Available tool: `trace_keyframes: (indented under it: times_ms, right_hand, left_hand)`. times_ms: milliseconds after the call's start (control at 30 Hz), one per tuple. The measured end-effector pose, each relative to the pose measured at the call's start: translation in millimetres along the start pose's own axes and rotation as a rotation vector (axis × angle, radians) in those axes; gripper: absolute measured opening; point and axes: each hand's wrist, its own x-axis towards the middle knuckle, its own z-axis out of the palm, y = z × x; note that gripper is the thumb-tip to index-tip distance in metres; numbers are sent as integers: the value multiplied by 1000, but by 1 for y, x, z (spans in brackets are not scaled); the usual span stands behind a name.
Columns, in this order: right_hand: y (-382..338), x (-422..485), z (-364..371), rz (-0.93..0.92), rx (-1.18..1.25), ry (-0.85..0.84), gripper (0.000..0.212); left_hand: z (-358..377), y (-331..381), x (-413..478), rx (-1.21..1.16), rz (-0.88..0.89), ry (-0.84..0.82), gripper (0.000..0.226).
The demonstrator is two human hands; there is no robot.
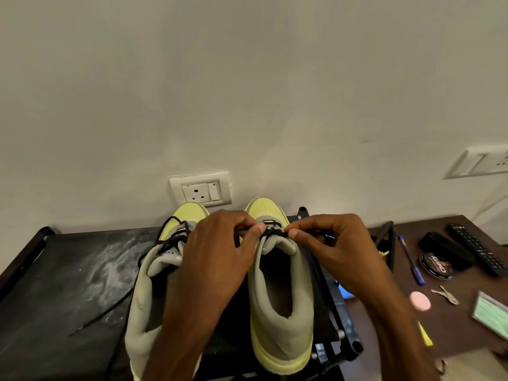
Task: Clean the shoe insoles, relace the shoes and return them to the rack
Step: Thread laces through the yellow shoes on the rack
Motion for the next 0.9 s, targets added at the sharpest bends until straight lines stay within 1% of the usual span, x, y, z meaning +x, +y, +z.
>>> trace_keyframes:
  times_ms: [100,200,500,600,700,733,800,867,900]
  right_hand:
    - [-3,0,1,3,-2,-10,9]
    - [-2,-3,0,25,2,23,5]
    - [-2,-7,-1,114,-16,81,7]
    - [-2,-5,0,131,-26,82,8]
    - [-3,-4,0,136,-52,55,7]
    - [-5,-4,0,139,-61,40,8]
    - [-10,-3,-2,132,-46,36,16]
    - [-16,-2,-3,106,-10,51,25]
    - [-20,-2,-3,86,-3,45,26]
  left_hand:
    - [-2,-1,-2,-39,27,0,15]
    - [1,-1,-5,-53,34,32,14]
    - [4,-3,-5,3,-29,81,17]
    - [7,-4,-3,21,-66,59,18]
    - [12,-4,-3,34,-132,-3,25]
    - [14,-4,-3,12,-145,-11,26]
    - [15,-3,-2,-98,-175,7,31]
    - [13,-2,-1,-259,-230,23,34]
    - [11,0,-1,-351,-255,17,31]
